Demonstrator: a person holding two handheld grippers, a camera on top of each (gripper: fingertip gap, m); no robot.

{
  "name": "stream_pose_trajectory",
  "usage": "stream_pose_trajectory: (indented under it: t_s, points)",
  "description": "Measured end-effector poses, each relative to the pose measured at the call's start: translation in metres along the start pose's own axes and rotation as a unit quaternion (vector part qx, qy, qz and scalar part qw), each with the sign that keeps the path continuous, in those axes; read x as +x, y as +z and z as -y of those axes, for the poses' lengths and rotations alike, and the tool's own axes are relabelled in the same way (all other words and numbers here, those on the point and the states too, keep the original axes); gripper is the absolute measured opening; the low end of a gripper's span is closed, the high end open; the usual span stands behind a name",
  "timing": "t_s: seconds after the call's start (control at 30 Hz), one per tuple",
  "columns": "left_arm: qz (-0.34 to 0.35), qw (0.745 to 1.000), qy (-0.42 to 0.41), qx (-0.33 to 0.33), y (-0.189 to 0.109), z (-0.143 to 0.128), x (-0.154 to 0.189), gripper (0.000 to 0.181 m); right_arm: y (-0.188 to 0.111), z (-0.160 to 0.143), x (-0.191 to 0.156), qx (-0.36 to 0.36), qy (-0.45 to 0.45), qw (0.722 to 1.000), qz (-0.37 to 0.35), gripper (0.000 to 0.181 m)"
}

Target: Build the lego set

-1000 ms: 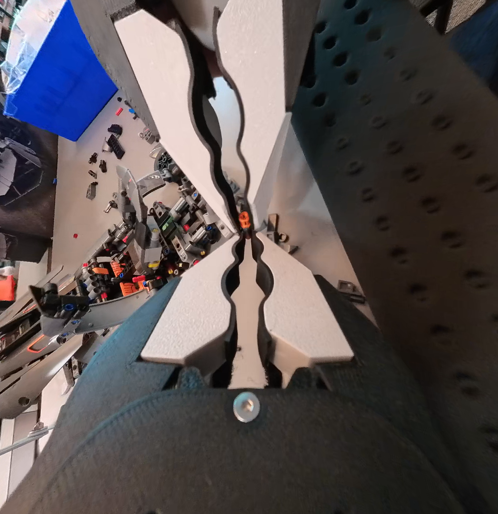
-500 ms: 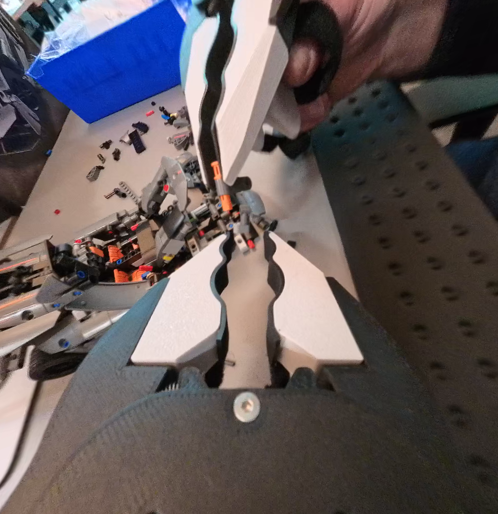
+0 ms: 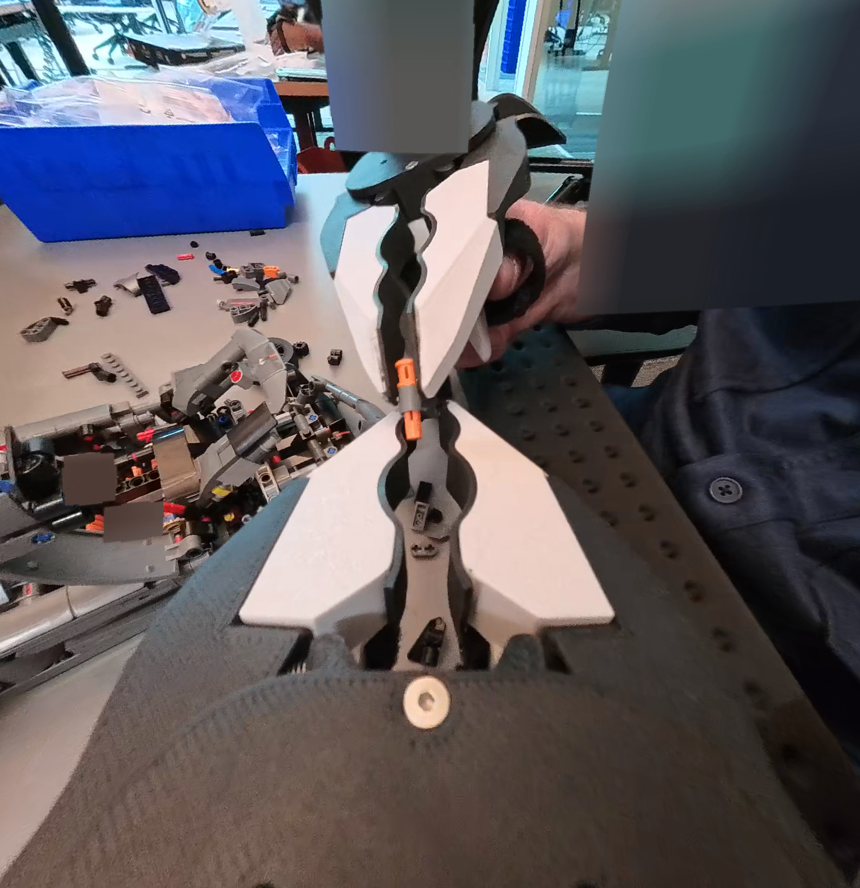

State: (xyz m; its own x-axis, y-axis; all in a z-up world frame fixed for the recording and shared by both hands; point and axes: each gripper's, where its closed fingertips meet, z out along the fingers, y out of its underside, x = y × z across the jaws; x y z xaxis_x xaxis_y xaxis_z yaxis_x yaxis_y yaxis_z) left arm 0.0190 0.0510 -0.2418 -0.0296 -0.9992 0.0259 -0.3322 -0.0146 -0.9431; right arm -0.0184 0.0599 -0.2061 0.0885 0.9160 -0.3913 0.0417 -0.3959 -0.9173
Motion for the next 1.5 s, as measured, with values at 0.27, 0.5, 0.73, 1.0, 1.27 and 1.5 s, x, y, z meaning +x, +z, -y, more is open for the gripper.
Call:
stream_pose_trajectory:
  t_s: [0.27, 0.5, 0.73, 1.0, 1.27, 1.5]
  points:
    - [-0.016, 1.0, -0.014, -0.011, -0.002, -0.005, -0.001, 0.004, -0.008, -0.007, 0.001, -0.047, -0.046, 0.998, -0.025, 0.006]
    - [-0.012, 0.999, 0.009, -0.045, -0.002, -0.014, -0.001, 0.004, -0.009, -0.017, 0.004, -0.116, -0.101, 0.987, -0.036, 0.005]
    - [0.014, 0.998, 0.029, -0.058, -0.006, -0.018, -0.01, 0.004, -0.005, -0.017, 0.01, -0.188, -0.165, 0.968, -0.033, 0.005]
    - [0.036, 0.999, 0.018, -0.03, -0.016, -0.013, -0.025, 0.004, -0.002, -0.016, 0.026, -0.178, -0.205, 0.962, -0.016, 0.005]
    - [0.043, 0.999, 0.015, -0.014, -0.015, -0.014, -0.031, 0.004, -0.002, -0.019, 0.034, -0.161, -0.193, 0.968, -0.017, 0.005]
    - [0.044, 0.999, 0.013, -0.008, -0.014, -0.014, -0.032, 0.004, -0.003, -0.021, 0.036, -0.161, -0.184, 0.97, -0.013, 0.005]
